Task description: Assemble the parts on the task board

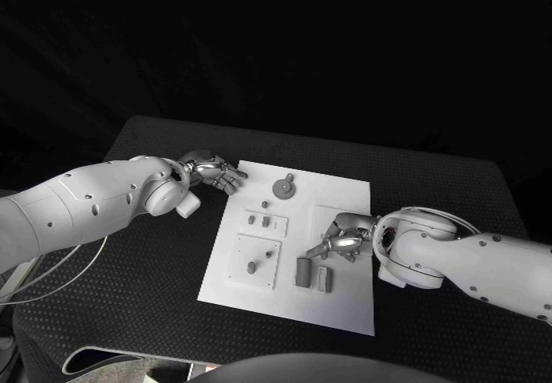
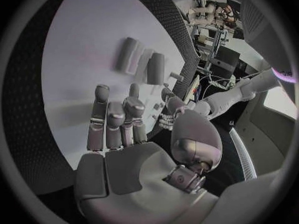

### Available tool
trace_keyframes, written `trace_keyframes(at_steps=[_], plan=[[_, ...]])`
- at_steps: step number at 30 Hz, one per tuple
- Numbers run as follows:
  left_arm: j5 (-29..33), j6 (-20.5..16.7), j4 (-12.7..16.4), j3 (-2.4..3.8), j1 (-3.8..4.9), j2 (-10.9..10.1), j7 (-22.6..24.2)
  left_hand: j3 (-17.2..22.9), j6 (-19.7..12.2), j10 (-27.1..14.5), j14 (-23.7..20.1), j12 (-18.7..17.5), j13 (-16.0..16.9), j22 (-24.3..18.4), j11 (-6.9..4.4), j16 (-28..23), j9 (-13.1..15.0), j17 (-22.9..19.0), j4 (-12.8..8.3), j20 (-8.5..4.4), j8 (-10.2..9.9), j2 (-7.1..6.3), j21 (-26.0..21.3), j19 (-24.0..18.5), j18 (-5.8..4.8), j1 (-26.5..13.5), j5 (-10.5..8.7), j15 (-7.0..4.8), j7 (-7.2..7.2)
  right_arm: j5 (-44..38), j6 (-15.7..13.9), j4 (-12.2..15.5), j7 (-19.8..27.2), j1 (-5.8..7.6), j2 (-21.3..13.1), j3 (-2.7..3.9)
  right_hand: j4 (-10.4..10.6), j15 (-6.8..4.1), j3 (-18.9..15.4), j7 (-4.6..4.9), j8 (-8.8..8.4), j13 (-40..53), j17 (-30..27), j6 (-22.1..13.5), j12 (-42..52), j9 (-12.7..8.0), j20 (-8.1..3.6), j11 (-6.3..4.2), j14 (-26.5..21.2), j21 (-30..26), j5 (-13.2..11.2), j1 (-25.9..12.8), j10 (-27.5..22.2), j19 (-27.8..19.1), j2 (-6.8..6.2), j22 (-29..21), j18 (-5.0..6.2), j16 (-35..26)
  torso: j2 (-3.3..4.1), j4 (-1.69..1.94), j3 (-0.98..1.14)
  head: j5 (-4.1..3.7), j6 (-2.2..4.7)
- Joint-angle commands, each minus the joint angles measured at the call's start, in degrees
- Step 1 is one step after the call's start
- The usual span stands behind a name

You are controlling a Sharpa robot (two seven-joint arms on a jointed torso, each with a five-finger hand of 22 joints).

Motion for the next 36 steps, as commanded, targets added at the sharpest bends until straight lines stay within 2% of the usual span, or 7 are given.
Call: trace_keyframes(at_steps=[1,12,15,20,25,31,36], plan=[[-0.4,0.9,0.1,-0.05,-0.05,0.0,-0.3,-0.1,-0.3,-0.4,-0.2,0.1,0.1,-0.1,0.11,-0.4,-0.1,0.1,-0.2,0.11,0.2,-0.04,0.0,-0.3,0.31,-0.4,-0.20,-0.02,0.07,-4.8,-4.3,-0.5,2.0,0.33,-0.4,0.35,0.2,-0.36,0.5,-0.08,0.26,-0.1,0.0,0.4,0.3,0.1,-0.24,-0.14,0.1,0.4,-0.3,0.1,0.3,0.3,-0.94,1.0,0.35,0.2,-0.03,-0.07,-0.07,-0.09,0.03],[-0.4,1.1,0.2,-0.06,-0.05,0.0,-0.2,-0.1,-0.3,-0.4,-0.2,0.1,0.1,-0.1,0.10,-0.4,-0.1,0.1,-0.3,0.11,0.3,-0.01,0.0,-0.3,0.31,-0.4,-0.24,-0.02,0.06,-3.8,-11.9,-0.8,16.7,0.38,-0.9,0.38,-3.9,0.89,1.1,1.63,-2.20,-0.1,-0.1,-4.4,0.1,-0.7,0.00,1.46,-0.5,0.2,-0.3,6.0,-0.5,-0.1,0.47,1.0,0.32,-0.1,0.00,-0.03,-0.02,-0.15,0.21],[-0.4,1.1,0.2,-0.07,-0.05,0.0,-0.2,-0.1,-0.3,-0.4,-0.2,0.1,0.1,-0.1,0.10,-0.4,-0.1,0.1,-0.2,0.11,0.3,0.00,0.0,-0.3,0.31,-0.4,-0.24,-0.02,0.06,-4.5,-13.0,-0.8,22.9,0.35,-1.3,0.28,-6.6,1.98,1.1,2.78,-3.66,-0.3,-0.2,-7.3,-0.7,-1.2,0.45,2.63,-2.0,-0.4,-0.4,10.6,-2.3,-1.7,1.41,1.1,0.06,-0.8,-0.01,-0.04,-0.05,-0.17,0.28],[-0.4,1.0,0.3,-0.07,-0.05,-0.1,-0.1,-0.1,-0.3,-0.4,-0.2,0.2,0.1,-0.1,0.10,-0.4,-0.1,0.2,-0.2,0.10,0.3,0.02,0.0,-0.3,0.31,-0.4,-0.25,-0.02,0.06,-6.5,-13.1,-1.0,29.5,-0.23,-1.9,-0.13,-6.7,3.29,-0.2,4.04,-4.86,-0.3,0.0,-9.8,-1.2,-1.9,1.37,3.88,-4.8,-1.0,-0.4,21.0,-5.1,-4.5,1.99,1.3,-0.30,-1.4,0.03,-0.04,0.00,-0.28,0.36],[-0.4,1.1,0.3,-0.09,-0.05,-0.1,-0.1,-0.1,-0.3,-0.4,-0.2,0.2,0.1,-0.1,0.10,-0.4,-0.1,0.2,-0.2,0.11,0.3,0.05,0.0,-0.3,0.31,-0.4,-0.26,-0.02,0.06,-9.2,-9.8,-0.7,31.8,-0.90,-2.1,-0.52,-6.7,3.48,-2.3,4.11,-4.47,-0.2,0.4,-8.8,-0.6,-2.4,2.05,3.97,-5.7,-0.8,-0.3,26.7,-5.7,-5.1,4.06,1.2,-0.32,-0.9,0.02,-0.03,0.02,-0.28,0.33],[-0.4,1.1,0.3,-0.10,-0.05,-0.2,-0.1,-0.1,-0.3,-0.4,-0.2,0.2,0.1,-0.1,0.10,-0.4,-0.1,0.2,-0.2,0.11,0.3,0.06,0.0,-0.3,0.31,-0.4,-0.27,-0.02,0.06,-13.5,-8.1,-1.4,30.4,-1.89,-1.9,-1.09,-6.6,3.21,-4.0,3.73,-4.00,-0.5,0.4,-7.2,-0.3,-3.3,2.50,3.64,-5.8,-0.7,-0.3,26.6,-5.5,-5.1,6.25,1.1,-0.13,-0.6,0.04,-0.07,0.02,-0.33,0.34],[-0.4,1.1,0.3,-0.12,-0.05,-0.2,-0.1,-0.1,-0.3,-0.4,-0.2,0.2,0.1,-0.1,0.10,-0.4,-0.1,0.2,-0.2,0.11,0.3,0.08,0.0,-0.3,0.31,-0.5,-0.28,-0.02,0.06,-14.3,-7.4,-1.7,29.8,-2.79,-1.4,-1.16,-6.5,3.12,-4.6,3.69,-4.16,-0.6,0.4,-7.1,-0.2,-3.9,2.66,3.58,-5.7,-0.6,-0.3,25.8,-5.3,-4.9,6.65,1.1,0.08,-0.5,0.05,0.00,0.03,-0.34,0.30]])
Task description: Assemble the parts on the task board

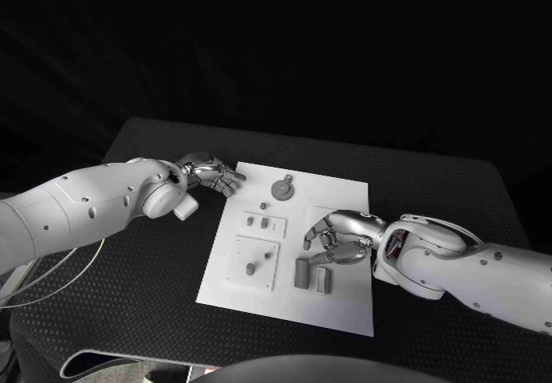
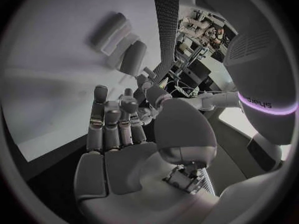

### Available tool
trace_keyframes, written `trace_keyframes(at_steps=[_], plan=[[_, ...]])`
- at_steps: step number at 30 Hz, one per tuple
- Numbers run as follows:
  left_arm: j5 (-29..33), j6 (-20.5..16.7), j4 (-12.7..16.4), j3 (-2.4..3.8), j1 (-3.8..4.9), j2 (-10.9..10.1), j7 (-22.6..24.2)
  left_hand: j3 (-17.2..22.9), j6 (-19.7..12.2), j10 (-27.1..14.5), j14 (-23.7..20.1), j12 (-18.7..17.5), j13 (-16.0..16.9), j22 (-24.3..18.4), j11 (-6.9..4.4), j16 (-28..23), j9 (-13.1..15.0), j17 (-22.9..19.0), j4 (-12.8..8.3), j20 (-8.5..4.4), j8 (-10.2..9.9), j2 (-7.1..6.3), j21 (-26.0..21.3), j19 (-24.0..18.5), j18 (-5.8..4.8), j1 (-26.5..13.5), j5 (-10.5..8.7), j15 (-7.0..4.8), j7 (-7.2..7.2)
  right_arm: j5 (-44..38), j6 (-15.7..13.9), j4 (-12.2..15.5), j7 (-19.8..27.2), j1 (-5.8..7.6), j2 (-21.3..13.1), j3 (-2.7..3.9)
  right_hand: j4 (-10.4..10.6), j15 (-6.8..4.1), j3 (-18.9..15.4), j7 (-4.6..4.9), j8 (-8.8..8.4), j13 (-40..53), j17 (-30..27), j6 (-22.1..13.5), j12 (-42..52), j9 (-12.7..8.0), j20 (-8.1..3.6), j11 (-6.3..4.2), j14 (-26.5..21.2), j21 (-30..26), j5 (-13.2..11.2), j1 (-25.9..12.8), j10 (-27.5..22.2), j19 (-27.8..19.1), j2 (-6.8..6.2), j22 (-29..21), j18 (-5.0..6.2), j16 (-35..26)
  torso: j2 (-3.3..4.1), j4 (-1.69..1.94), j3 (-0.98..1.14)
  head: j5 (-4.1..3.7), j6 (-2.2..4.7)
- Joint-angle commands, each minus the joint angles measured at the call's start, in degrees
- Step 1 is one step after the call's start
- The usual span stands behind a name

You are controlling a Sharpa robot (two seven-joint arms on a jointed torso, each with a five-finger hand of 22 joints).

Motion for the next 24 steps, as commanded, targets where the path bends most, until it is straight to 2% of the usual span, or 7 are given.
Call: trace_keyframes(at_steps=[1,7,14,20,24], plan=[[-0.3,0.9,0.1,-0.08,-0.06,0.1,-0.1,-0.1,-0.3,-0.4,-0.2,0.2,0.1,-0.1,0.10,-0.2,-0.1,0.1,-0.2,0.11,0.3,0.09,0.0,-0.3,0.31,-0.5,-0.28,-0.02,0.06,-3.3,2.4,-0.1,0.7,-0.33,0.4,-0.01,0.1,-0.13,-0.4,0.10,-0.03,-0.1,0.0,0.1,0.3,-0.3,0.51,-0.40,-0.1,0.1,-0.3,-0.5,0.1,0.2,0.37,1.1,0.11,0.4,0.01,0.06,0.02,0.00,-0.07],[-0.3,1.0,0.1,-0.11,-0.06,0.1,-0.1,-0.1,-0.3,-0.5,-0.2,0.2,0.1,-0.1,0.12,-0.2,-0.1,0.1,-0.1,0.12,0.3,0.15,0.0,-0.3,0.30,-0.6,-0.30,-0.01,0.07,-3.2,2.9,-0.3,0.4,-0.60,1.0,-0.06,0.5,-0.07,-0.9,0.20,-0.30,-0.4,-0.1,0.1,0.4,-1.3,0.78,-0.32,0.1,0.1,-0.3,-2.4,0.2,0.4,0.59,1.0,0.35,0.5,-0.05,0.11,-0.03,-0.03,-0.12],[-0.3,1.1,0.0,-0.14,-0.06,0.0,-0.2,-0.2,-0.3,-0.5,-0.2,0.2,0.1,-0.1,0.13,-0.3,-0.1,0.2,0.1,0.12,0.3,0.31,0.0,-0.3,0.30,-0.9,-0.29,0.00,0.08,-2.9,4.1,-0.7,-0.1,-0.88,1.7,-0.12,2.0,-0.01,-0.9,0.25,-0.51,-0.6,-0.2,0.1,0.6,-2.4,0.80,-0.25,0.1,0.0,-0.3,-5.1,0.1,0.6,1.30,0.9,0.35,0.5,-0.05,0.06,-0.06,0.05,-0.16],[-0.3,1.2,0.1,-0.14,-0.06,0.0,-0.3,-0.1,-0.4,-0.5,-0.2,0.2,0.1,-0.1,0.13,-0.4,-0.1,0.3,0.4,0.12,0.3,0.50,0.0,-0.3,0.31,-1.2,-0.27,-0.01,0.08,-3.0,5.8,-1.3,-1.0,-0.95,1.9,-0.21,4.3,0.00,-0.9,0.25,-0.48,-0.8,-0.2,0.3,0.7,-3.0,0.79,-0.28,0.1,-0.1,-0.3,-7.9,0.0,0.5,3.45,0.9,0.35,0.6,-0.06,0.13,-0.09,-0.02,-0.28],[-0.3,1.2,0.1,-0.15,-0.06,0.0,-0.4,-0.1,-0.4,-0.6,-0.2,0.2,0.1,-0.1,0.14,-0.4,-0.1,0.3,0.5,0.12,0.3,0.54,0.0,-0.4,0.32,-1.4,-0.27,-0.01,0.08,-3.5,6.4,-1.8,-1.8,-1.06,2.3,-0.30,5.2,-0.08,-0.9,0.14,-0.36,-0.8,-0.2,0.5,0.9,-3.4,0.70,-0.35,0.0,-0.1,-0.3,-9.3,0.0,0.3,5.56,1.0,0.35,0.7,-0.07,0.13,-0.10,-0.02,-0.39]])
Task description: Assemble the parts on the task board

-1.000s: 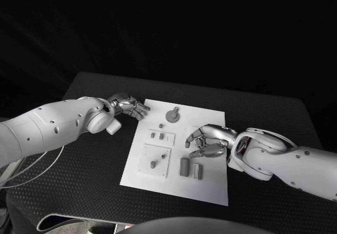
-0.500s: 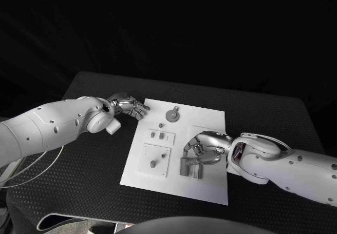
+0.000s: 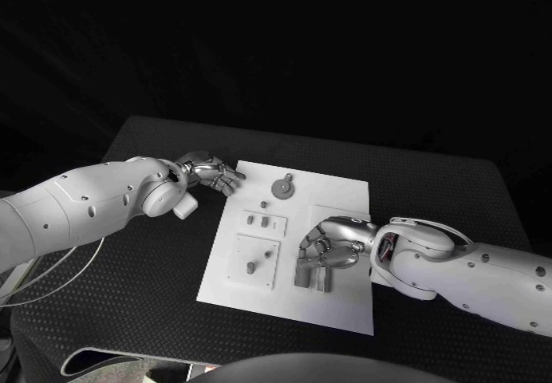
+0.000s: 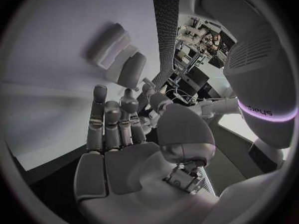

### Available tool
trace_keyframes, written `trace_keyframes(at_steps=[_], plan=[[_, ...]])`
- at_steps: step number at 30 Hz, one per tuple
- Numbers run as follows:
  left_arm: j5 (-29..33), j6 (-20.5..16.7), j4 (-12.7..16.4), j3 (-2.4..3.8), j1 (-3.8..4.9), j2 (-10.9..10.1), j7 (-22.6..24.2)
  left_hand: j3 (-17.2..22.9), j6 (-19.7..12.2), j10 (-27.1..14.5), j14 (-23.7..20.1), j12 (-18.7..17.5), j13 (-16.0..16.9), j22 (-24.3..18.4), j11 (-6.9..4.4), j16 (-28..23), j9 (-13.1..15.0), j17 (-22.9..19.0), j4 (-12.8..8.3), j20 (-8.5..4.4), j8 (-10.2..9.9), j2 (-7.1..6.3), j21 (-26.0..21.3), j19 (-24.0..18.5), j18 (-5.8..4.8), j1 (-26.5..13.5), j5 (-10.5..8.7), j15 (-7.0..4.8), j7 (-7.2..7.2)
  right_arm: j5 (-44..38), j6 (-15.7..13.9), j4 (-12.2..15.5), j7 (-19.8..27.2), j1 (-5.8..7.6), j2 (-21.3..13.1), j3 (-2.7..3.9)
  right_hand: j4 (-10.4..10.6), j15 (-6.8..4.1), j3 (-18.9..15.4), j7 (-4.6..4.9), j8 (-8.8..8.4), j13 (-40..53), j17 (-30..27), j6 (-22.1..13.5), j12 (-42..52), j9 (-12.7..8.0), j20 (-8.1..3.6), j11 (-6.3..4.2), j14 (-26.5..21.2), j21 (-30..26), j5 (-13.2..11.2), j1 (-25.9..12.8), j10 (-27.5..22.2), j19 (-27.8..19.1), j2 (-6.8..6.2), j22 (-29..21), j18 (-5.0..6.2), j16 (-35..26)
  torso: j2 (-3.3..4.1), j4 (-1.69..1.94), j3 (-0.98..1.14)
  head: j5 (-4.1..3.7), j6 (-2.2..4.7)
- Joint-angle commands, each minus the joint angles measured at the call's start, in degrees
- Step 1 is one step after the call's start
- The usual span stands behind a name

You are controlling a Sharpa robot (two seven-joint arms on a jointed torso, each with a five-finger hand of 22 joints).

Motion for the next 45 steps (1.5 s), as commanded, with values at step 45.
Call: trace_keyframes(at_steps=[45], plan=[[-0.3,1.4,-0.2,-0.12,-0.06,0.2,-0.7,0.2,-0.5,-0.5,-0.2,0.2,0.1,-0.1,-0.05,-0.4,-0.1,0.3,1.1,0.12,0.4,0.29,-0.1,-0.4,0.33,-1.2,-0.26,0.00,0.09,4.1,-10.0,-0.6,0.2,-0.99,0.0,-0.03,-4.7,-0.29,0.3,0.08,0.64,-0.7,-0.1,0.6,1.0,-2.0,0.06,-0.44,0.3,0.9,-0.3,0.7,0.1,0.0,2.37,1.1,0.35,0.8,-0.03,-0.02,-0.02,-0.19,0.02]])
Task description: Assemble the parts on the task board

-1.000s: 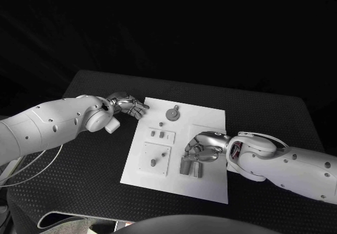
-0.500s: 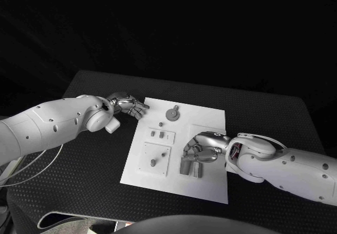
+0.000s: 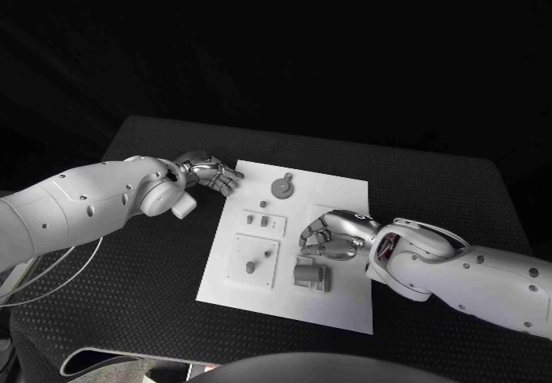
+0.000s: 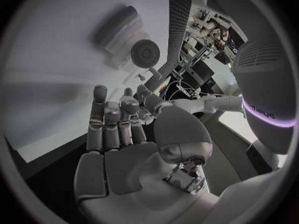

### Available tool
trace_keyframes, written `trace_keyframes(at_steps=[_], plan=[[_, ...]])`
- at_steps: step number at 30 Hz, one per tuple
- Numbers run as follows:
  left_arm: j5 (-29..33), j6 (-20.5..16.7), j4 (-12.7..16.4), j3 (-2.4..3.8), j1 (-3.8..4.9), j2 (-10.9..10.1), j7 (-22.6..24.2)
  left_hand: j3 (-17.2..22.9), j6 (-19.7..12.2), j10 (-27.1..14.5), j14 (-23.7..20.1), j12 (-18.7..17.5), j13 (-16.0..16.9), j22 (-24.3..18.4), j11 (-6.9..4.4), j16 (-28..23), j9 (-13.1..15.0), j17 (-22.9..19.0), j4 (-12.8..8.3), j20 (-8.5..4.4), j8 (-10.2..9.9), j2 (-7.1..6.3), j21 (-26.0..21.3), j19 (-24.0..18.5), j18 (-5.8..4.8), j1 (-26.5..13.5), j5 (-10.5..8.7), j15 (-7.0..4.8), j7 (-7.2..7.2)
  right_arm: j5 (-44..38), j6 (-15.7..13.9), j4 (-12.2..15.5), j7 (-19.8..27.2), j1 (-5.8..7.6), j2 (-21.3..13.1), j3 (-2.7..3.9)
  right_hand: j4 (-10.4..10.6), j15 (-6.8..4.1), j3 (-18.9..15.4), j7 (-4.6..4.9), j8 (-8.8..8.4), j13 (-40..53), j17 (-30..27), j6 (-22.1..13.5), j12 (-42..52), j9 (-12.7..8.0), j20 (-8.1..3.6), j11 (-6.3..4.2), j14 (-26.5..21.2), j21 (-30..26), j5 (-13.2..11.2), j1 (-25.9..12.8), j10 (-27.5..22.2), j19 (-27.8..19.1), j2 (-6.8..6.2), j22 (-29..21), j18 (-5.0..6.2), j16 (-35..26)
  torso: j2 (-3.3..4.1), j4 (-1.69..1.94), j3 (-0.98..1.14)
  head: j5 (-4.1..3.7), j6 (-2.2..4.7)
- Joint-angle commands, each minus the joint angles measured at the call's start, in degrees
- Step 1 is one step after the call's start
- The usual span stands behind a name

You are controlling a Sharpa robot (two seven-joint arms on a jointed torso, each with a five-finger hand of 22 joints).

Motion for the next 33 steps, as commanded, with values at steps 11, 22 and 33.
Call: trace_keyframes(at_steps=[11,22,33], plan=[[-0.3,1.2,0.2,-0.11,-0.11,0.2,-0.4,0.0,-0.5,-0.5,-0.2,0.2,0.1,-0.1,-0.05,-0.2,-0.1,0.1,0.4,0.12,0.4,0.07,-0.3,-0.5,0.33,-0.6,-0.27,0.01,0.10,4.0,-0.9,0.8,-0.9,0.11,-0.9,0.27,0.7,-0.05,-0.2,0.37,-0.21,-0.4,-0.3,-0.9,0.2,-0.6,0.01,-0.09,0.3,0.2,0.2,-0.7,-0.1,0.3,-3.73,0.9,0.35,0.1,0.02,0.01,0.04,-0.15,0.18],[-0.3,1.2,0.3,-0.15,-0.11,0.0,-0.3,0.0,-0.6,-0.5,-0.2,0.2,0.1,-0.1,-0.04,-0.2,-0.1,0.2,0.3,0.11,0.4,0.03,-0.3,-0.5,0.34,-0.5,-0.33,0.00,0.10,-3.3,3.1,4.5,-3.8,0.38,-2.6,0.32,0.1,1.18,-2.6,1.75,-1.82,-0.4,-0.4,-4.6,-0.6,-1.8,0.44,1.18,-2.4,-1.0,0.2,-2.2,-3.8,-1.9,-14.37,0.8,0.07,-0.8,0.02,0.00,0.02,-0.19,0.25],[-0.3,0.7,0.4,-0.16,-0.11,-0.1,0.0,0.1,-0.6,-0.5,-0.2,0.2,0.1,-0.1,-0.05,-0.3,-0.1,0.2,0.2,0.10,0.4,-0.01,-0.3,-0.5,0.36,-0.4,-0.39,0.00,0.10,-13.6,4.7,5.5,-5.3,0.36,-2.7,0.22,0.0,1.94,-2.2,2.20,-1.01,0.0,0.0,-4.9,0.0,-1.7,1.42,1.77,-5.9,-2.0,0.2,0.8,-7.2,-4.2,-18.07,1.0,-0.09,-0.7,0.00,-0.06,0.07,-0.17,0.36]])
